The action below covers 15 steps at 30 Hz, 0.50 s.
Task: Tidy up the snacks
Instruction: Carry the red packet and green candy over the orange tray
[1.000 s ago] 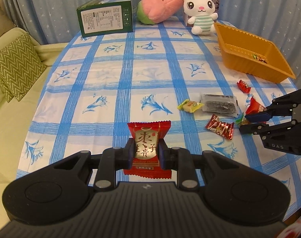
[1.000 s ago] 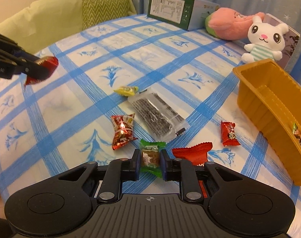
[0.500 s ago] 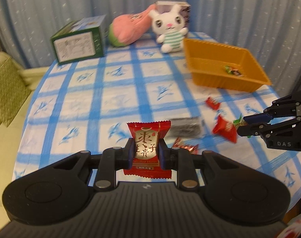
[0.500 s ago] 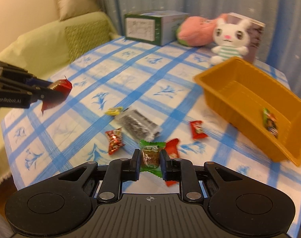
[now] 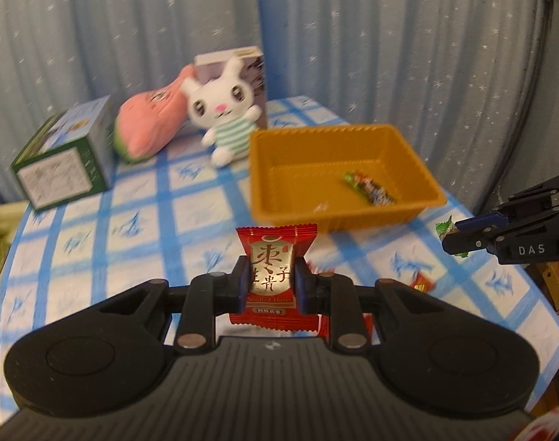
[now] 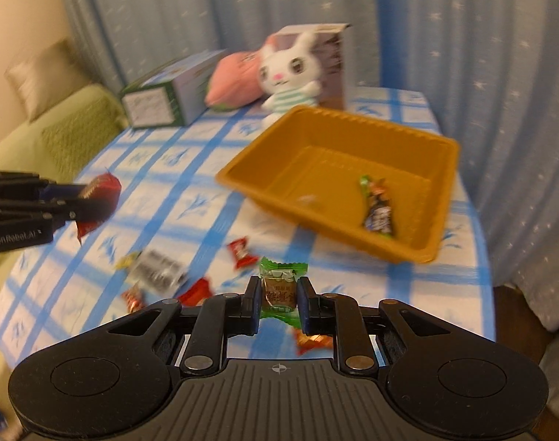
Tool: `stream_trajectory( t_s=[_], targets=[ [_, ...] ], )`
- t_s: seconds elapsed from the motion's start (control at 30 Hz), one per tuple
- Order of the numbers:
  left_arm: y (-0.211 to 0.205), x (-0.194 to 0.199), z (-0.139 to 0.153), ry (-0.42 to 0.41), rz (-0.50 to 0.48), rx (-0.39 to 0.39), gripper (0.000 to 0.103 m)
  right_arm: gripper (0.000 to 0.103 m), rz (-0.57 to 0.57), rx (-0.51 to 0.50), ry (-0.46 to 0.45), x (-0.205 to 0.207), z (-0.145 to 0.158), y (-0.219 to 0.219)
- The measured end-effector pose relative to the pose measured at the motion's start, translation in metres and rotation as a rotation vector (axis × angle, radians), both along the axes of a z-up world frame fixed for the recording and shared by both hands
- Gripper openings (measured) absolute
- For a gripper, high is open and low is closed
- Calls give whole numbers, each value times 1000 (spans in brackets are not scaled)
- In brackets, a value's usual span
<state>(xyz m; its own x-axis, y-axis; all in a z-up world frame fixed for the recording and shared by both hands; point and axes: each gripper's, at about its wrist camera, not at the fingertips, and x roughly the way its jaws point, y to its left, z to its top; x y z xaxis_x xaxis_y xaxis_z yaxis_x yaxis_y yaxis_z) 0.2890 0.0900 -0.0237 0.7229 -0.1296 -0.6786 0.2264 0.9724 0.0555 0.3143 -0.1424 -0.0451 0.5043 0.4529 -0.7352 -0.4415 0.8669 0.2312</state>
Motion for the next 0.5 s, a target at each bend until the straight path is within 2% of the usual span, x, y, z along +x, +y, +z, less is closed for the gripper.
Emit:
stream_trajectory(
  t_s=[0.2,0.5],
  targets=[
    [-22,50,9,-17,-35,-6,23,21,-58,39,-14,38,10,-17],
    [-45,119,11,-4,-57,-8,23,21,-111,95,-19,103,8,-19]
  ],
)
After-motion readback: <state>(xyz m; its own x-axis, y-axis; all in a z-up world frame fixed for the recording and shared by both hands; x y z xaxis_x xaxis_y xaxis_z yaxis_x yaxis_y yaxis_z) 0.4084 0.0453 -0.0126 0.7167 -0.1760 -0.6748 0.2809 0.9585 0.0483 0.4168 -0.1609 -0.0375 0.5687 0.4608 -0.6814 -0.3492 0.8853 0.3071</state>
